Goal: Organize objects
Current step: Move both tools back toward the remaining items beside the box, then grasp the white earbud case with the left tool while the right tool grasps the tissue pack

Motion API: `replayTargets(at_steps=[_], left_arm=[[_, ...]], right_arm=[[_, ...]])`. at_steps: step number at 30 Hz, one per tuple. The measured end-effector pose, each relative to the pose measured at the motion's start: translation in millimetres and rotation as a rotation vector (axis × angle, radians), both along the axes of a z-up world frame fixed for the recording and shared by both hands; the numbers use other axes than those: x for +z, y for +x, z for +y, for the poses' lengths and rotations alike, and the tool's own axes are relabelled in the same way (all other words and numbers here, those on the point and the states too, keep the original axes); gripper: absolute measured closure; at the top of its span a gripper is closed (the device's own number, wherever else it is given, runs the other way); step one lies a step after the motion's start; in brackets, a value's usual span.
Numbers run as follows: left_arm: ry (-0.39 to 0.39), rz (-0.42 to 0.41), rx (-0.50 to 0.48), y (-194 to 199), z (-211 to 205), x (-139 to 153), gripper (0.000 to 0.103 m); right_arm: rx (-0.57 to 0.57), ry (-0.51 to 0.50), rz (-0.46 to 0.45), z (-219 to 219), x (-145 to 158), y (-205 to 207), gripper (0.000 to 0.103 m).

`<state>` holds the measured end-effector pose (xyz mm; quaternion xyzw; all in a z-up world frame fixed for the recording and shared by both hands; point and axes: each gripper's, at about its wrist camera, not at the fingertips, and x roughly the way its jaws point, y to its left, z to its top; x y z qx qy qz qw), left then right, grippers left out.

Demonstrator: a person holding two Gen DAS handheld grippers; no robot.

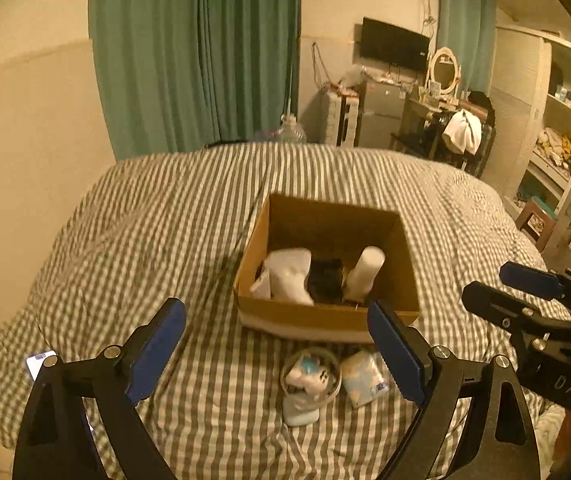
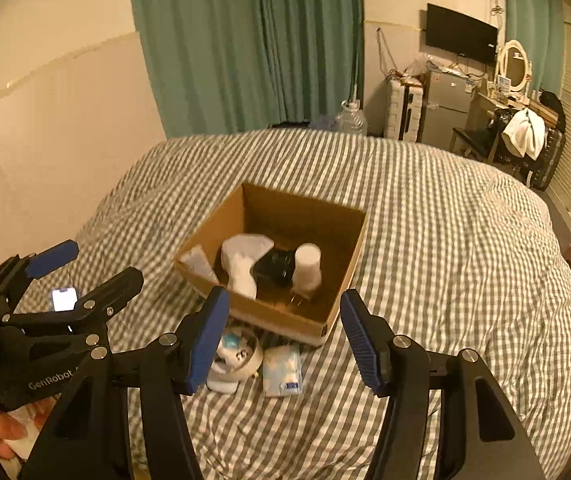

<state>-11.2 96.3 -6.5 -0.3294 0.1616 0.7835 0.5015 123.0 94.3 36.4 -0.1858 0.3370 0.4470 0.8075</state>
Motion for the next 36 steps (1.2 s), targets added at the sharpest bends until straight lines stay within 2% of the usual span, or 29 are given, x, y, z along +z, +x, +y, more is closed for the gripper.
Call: replayTargets(at_steps=[12, 18, 24, 32, 36], left_arm=[[-0.078, -0.087, 0.000, -17, 0, -86, 0.008], [-0.152, -0.162, -0.012, -21, 5, -131, 0.008], [-0.186, -0.154, -0.056, -12, 6, -156, 0.008], [-0.243, -0.182, -0.107, -2, 3, -186, 0.008], [-0.283, -0.174, -0.134, 3, 4, -199, 0.008]], right_arm=[[-0.034, -0.130, 0.071, 25, -92, 6, 0.045], [-0.082, -0.211, 0.128, 38, -142, 16, 0.045], [-0.095, -0.292, 0.175, 47, -184, 25, 0.045], [-0.109, -0.345, 0.248, 42, -219, 32, 0.049], [-0.090, -0.392, 0.250, 46, -231, 30, 0.049]])
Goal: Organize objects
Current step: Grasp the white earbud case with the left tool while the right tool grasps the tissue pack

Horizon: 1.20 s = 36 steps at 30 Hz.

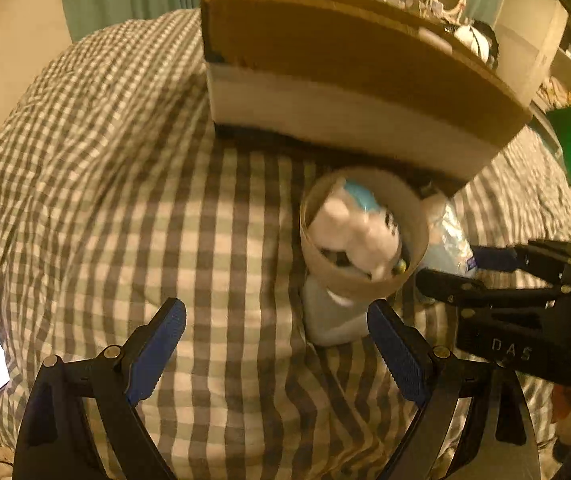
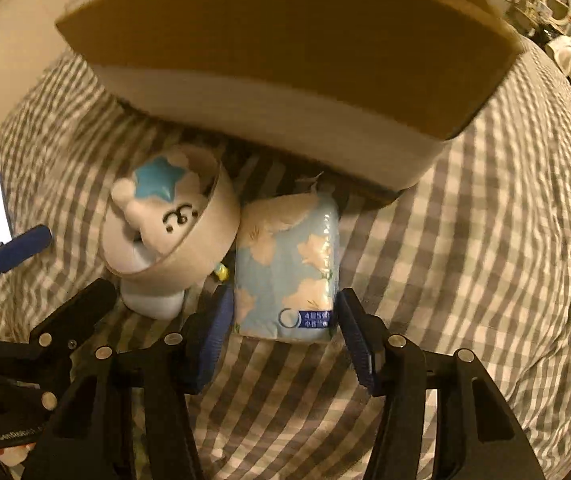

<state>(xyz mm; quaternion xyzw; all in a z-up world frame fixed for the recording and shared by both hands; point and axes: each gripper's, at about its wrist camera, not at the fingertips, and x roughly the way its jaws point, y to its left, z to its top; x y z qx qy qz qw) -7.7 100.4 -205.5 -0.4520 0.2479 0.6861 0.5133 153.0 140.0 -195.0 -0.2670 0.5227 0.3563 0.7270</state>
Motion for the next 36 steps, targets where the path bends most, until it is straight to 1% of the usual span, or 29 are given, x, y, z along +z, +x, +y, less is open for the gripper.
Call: replayTargets(at_steps=[4, 9, 11, 14, 17, 18, 19, 20, 21, 23, 25, 28, 31, 36], left_arm=[[-0.013, -0.009, -0.013, 5, 3, -11, 0.008], [0.004, -0.058, -0.036, 16, 9, -18, 0.008], [-0.001, -0.037, -0.032, 21, 12, -23, 0.007], [-0.019, 0.009, -0.036, 27, 16, -34, 0.007], [-0.023, 0.008, -0.067, 27, 15, -39, 0.008], [-0.018, -0.001, -0.067, 25, 13, -38, 0.009], [-0.013, -0.003, -0.067, 24, 10, -37, 0.016], [-0.009, -0.004, -0.071, 24, 7, -36, 0.025], [-0.007, -0.003, -0.075, 22, 4, -35, 0.030], [-0.009, -0.003, -0.094, 22, -4, -31, 0.045], [-0.016, -0.007, -0.114, 20, -10, -27, 0.052], [-0.008, -0.022, -0.137, 16, -22, -14, 0.052], [0.009, -0.055, -0.131, 8, -32, -2, 0.052], [0.035, -0.078, -0.120, 3, -49, 17, 0.054]], right_arm=[[-0.011, -0.015, 0.011, -1, -5, 4, 0.052], [-0.016, -0.017, -0.025, -12, 2, 4, 0.056], [-0.031, -0.005, -0.009, -19, 6, 7, 0.056], [-0.044, -0.004, -0.010, -27, 9, 11, 0.056], [-0.055, -0.005, -0.006, -33, 11, 15, 0.056], [-0.056, -0.007, 0.000, -35, 12, 16, 0.056], [-0.057, -0.009, 0.001, -36, 13, 17, 0.056], [-0.053, -0.011, -0.002, -37, 14, 17, 0.056], [-0.052, -0.014, -0.005, -40, 15, 17, 0.056], [-0.065, -0.012, -0.003, -41, 19, 15, 0.056], [-0.080, -0.006, 0.000, -45, 23, 15, 0.056], [-0.090, 0.003, -0.010, -51, 32, 14, 0.056], [-0.105, 0.030, -0.022, -60, 46, 12, 0.056], [-0.134, 0.072, -0.038, -75, 69, 12, 0.056]])
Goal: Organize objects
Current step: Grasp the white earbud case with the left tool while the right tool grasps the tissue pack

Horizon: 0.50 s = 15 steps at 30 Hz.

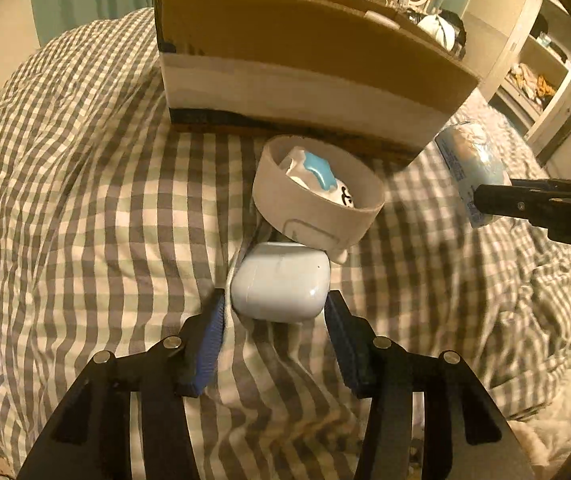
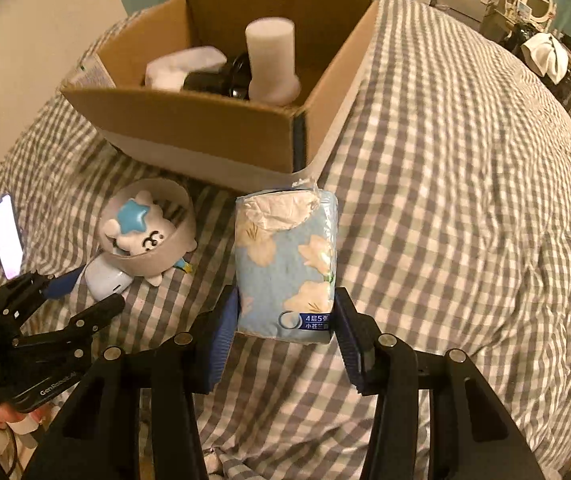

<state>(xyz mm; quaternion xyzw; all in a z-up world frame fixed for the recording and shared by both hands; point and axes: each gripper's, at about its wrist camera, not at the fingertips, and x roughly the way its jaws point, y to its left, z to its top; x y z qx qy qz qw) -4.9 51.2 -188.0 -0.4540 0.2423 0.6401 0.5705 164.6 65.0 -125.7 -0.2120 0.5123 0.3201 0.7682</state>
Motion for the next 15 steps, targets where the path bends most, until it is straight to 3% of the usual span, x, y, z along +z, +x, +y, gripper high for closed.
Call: replayTargets(at_steps=[2, 9, 11, 15], left_arm=[[-0.006, -0.010, 0.006, -4, -7, 4, 0.082], [-0.008, -0.037, 0.017, -7, -34, 8, 0.085], [0.003, -0.021, 0.019, 8, -25, 11, 0.085], [0.007, -0.044, 0.040, 15, -1, 12, 0.075]], right_arm=[[-0.010, 0.013, -0.006, -8, 7, -4, 0.056], [-0.022, 0.048, -0.024, -30, 25, -13, 0.056], [-0.024, 0.053, -0.027, -34, 27, -22, 0.056], [-0.033, 0.048, -0.024, -34, 24, -19, 0.056]])
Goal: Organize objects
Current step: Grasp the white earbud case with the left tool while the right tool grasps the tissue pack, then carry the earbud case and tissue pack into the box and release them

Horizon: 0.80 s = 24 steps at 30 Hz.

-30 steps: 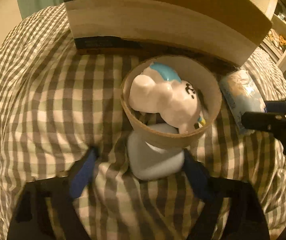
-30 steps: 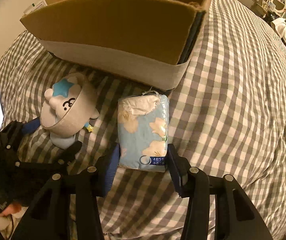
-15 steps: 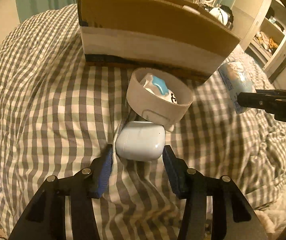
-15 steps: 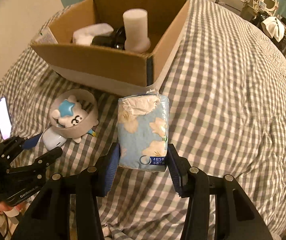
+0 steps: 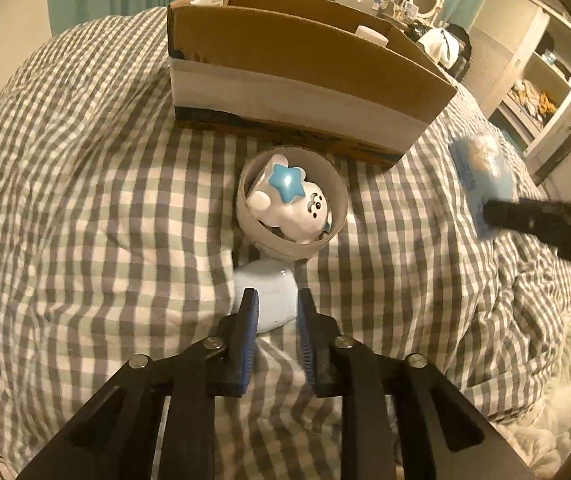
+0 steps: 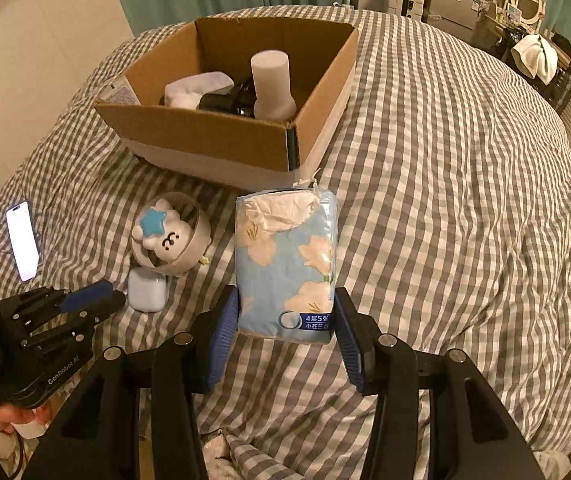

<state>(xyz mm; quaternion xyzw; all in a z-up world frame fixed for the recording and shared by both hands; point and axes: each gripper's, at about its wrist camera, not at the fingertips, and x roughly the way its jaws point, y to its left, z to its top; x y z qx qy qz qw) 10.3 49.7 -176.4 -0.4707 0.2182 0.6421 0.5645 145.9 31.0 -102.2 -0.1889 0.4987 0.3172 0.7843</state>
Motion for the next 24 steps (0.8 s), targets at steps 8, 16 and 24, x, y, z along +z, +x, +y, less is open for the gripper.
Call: replayTargets(at_steps=[8, 16, 24], left_arm=[[-0.096, -0.045, 0.025, 4, 30, -51, 0.027], [-0.082, -0.109, 0.044, -12, 36, -62, 0.051], [-0.105, -0.111, -0.008, -1, 19, -54, 0.051]], right_arm=[[-0.016, -0.038, 0.031, 16, -21, 9, 0.056], [-0.012, -0.071, 0.058, 27, -38, 18, 0.056], [-0.009, -0.057, 0.064, 27, -35, 18, 0.056]])
